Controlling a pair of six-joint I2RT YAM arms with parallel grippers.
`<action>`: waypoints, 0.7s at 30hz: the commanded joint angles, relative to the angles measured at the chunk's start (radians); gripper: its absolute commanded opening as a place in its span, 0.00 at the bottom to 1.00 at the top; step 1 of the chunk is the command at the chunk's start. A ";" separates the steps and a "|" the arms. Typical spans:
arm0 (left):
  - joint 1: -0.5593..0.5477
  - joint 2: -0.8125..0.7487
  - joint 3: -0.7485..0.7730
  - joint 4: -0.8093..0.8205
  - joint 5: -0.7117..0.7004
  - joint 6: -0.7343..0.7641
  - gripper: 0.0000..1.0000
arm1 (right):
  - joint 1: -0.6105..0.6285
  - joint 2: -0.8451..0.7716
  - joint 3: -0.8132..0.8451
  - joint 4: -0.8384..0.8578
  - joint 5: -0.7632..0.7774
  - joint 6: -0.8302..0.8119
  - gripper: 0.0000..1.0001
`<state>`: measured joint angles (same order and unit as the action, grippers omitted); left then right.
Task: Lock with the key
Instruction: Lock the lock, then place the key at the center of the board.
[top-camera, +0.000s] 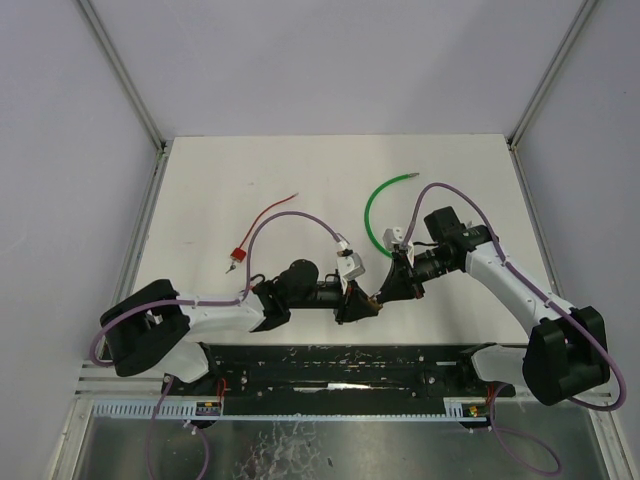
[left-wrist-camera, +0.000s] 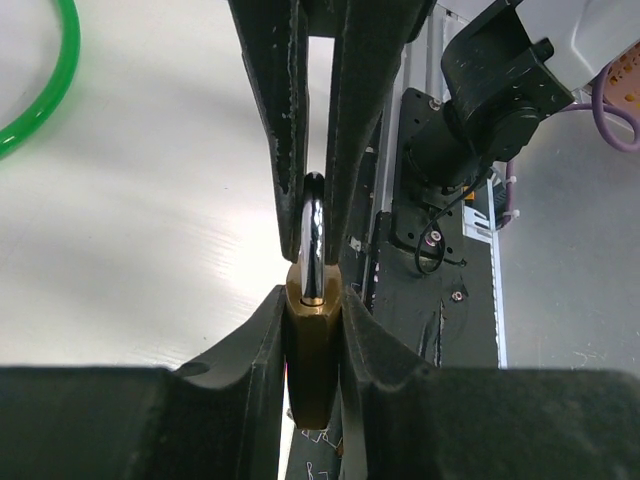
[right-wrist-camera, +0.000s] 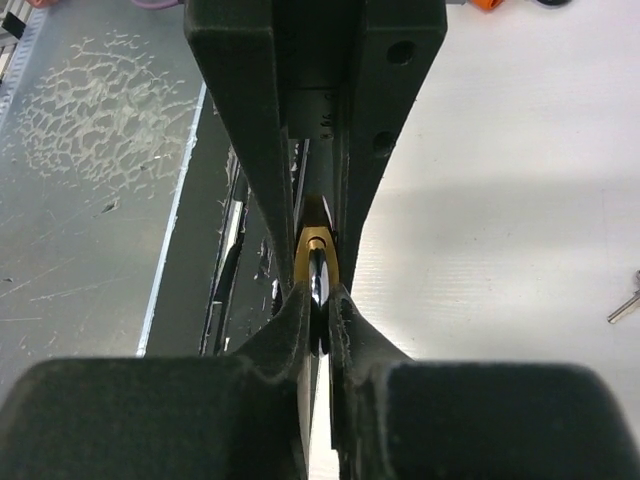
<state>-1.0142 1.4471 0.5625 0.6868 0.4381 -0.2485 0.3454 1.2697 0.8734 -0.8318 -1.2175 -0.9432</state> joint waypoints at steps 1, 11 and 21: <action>0.004 -0.041 0.026 0.080 -0.029 -0.003 0.02 | 0.012 -0.010 0.021 -0.048 -0.030 -0.037 0.00; 0.020 -0.194 -0.191 0.372 -0.121 -0.094 0.74 | -0.053 -0.013 0.127 -0.242 -0.031 -0.173 0.00; 0.060 -0.150 -0.293 0.603 -0.052 -0.165 0.71 | -0.143 -0.034 0.159 -0.301 -0.054 -0.194 0.00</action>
<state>-0.9546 1.2480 0.2920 1.0821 0.3706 -0.3691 0.2371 1.2686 0.9852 -1.0794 -1.2114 -1.1110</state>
